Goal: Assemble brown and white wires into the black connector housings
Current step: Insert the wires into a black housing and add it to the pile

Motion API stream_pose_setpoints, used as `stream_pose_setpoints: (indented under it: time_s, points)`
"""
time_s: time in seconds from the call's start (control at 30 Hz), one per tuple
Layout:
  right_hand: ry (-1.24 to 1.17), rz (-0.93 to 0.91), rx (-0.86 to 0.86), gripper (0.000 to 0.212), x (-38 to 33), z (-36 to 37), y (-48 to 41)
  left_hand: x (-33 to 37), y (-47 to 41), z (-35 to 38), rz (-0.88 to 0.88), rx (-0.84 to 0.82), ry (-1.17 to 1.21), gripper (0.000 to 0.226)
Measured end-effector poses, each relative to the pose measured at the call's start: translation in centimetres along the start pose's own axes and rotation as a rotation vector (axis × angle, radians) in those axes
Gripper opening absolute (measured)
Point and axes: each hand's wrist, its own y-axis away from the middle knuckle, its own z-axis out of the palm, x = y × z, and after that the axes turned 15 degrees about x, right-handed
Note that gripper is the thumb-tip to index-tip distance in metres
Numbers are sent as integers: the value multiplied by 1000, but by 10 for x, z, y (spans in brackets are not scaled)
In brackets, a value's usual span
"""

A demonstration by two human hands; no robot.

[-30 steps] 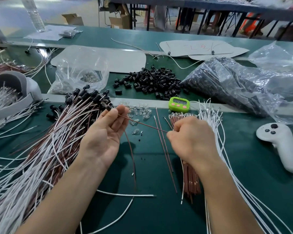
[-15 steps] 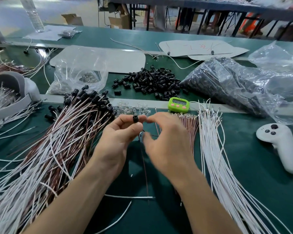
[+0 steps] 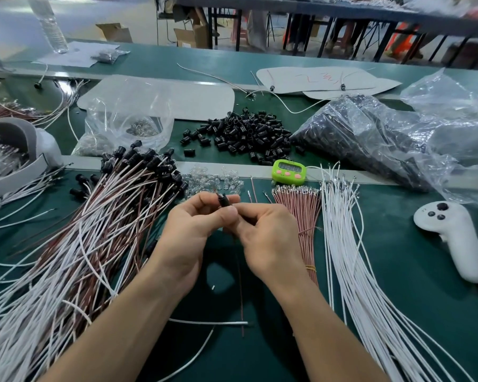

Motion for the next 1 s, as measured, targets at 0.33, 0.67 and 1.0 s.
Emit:
stream_pose_setpoints:
  time_s: [0.33,0.67,1.0]
  points:
    - [-79,118,82,21,1,1,-5,-1,0,1,-46,51,56,24]
    - [-296,200,33,14,1,7,-2,7,0,-1,3,34,28,26]
    - [-241,195,-31,19,-2,5,-3,25,-10,-14,133,72,-46,13]
